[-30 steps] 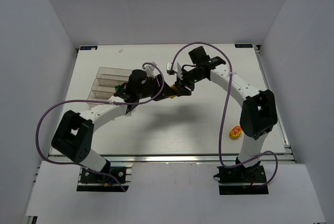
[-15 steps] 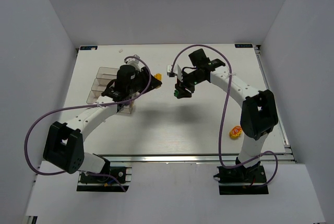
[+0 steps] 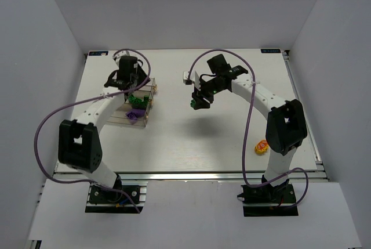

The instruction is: Sort the legos into containers by color

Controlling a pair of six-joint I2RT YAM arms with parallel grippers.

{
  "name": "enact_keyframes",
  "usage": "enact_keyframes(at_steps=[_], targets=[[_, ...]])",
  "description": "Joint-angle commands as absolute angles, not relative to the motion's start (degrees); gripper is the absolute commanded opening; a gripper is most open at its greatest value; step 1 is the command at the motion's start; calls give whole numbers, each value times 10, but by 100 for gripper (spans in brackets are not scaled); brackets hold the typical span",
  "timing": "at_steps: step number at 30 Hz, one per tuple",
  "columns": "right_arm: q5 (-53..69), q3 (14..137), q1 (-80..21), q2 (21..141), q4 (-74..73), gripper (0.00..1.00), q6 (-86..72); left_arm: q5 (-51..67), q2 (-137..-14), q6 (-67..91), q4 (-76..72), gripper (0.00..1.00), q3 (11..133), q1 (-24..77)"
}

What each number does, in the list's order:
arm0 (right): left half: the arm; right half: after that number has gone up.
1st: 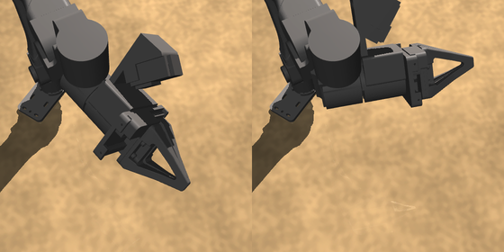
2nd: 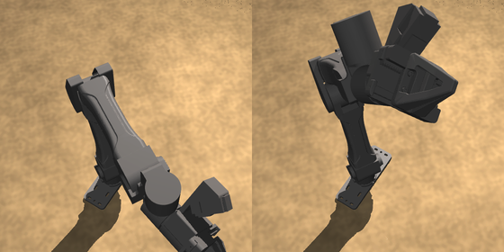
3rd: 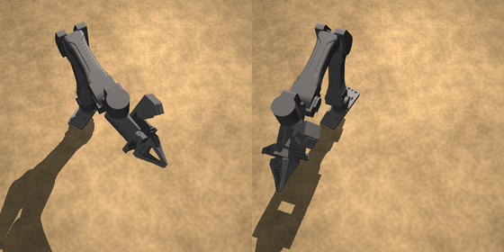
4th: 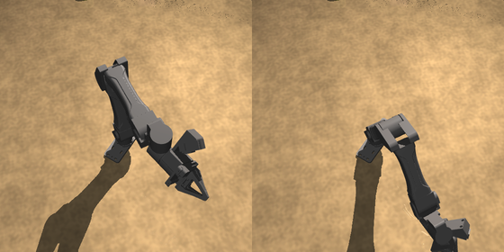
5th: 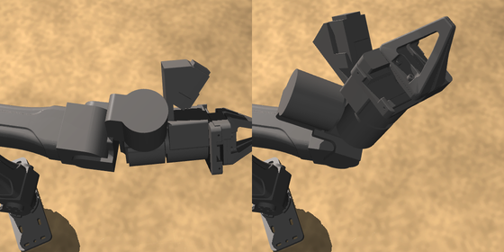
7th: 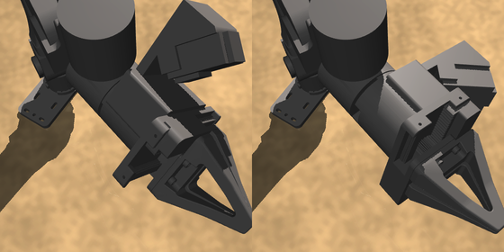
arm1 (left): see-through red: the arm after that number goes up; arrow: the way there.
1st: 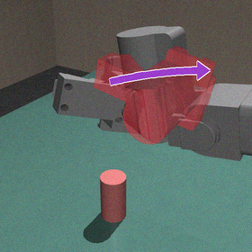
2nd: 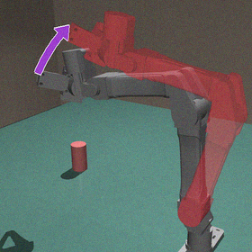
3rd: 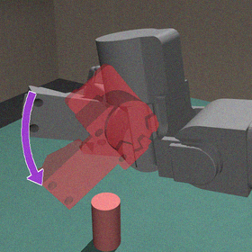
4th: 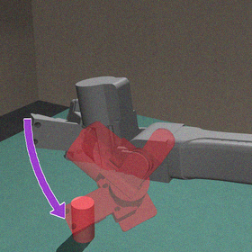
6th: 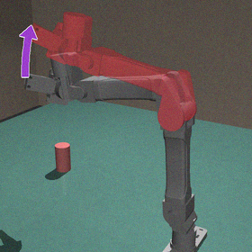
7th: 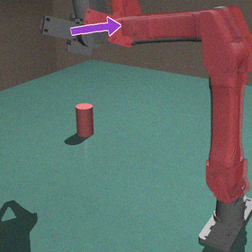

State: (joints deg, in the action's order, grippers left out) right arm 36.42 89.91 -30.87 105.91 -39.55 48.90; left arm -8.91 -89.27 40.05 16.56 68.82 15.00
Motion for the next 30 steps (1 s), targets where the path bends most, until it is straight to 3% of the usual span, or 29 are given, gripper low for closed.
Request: enact_keyframes(at_steps=[1, 7, 13, 16, 18, 20, 24, 28, 30], targets=[[384, 914, -311, 1056, -374, 10, 476, -148, -948, 432, 248, 13, 777, 124], [388, 901, -307, 1046, -358, 10, 467, -195, -1065, 533, 352, 3, 888, 111], [389, 896, -308, 1042, -356, 10, 463, -219, -1138, 584, 417, 5, 994, 105], [390, 896, -306, 1042, -352, 11, 462, -220, -1150, 590, 430, 15, 1012, 100], [392, 898, -310, 1044, -349, 11, 461, -215, -1149, 593, 432, 31, 1005, 100], [395, 905, -312, 1049, -345, 13, 456, -212, -1143, 596, 431, 37, 996, 100], [405, 939, -319, 1077, -331, 14, 439, -203, -1125, 599, 417, 63, 962, 95], [410, 981, -332, 1109, -313, 14, 425, -189, -1115, 590, 415, 76, 971, 90], [410, 1014, -339, 1133, -309, 15, 421, -187, -1113, 586, 422, 77, 983, 90]])
